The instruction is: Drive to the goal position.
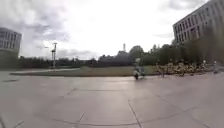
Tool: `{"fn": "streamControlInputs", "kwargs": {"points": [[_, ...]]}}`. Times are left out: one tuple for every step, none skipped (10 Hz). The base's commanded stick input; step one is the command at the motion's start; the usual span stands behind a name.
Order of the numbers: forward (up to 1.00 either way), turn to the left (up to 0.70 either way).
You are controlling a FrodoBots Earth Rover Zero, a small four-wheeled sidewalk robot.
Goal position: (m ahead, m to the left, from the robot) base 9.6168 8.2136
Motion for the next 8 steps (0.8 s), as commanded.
{"fn": "streamControlInputs", "kwargs": {"points": [[0.00, 1.00], [0.00, 1.00], [0.00, 1.00], [0.00, 1.00], [0.00, 1.00], [0.00, 1.00], [0.00, 1.00], [0.00, 1.00]]}}
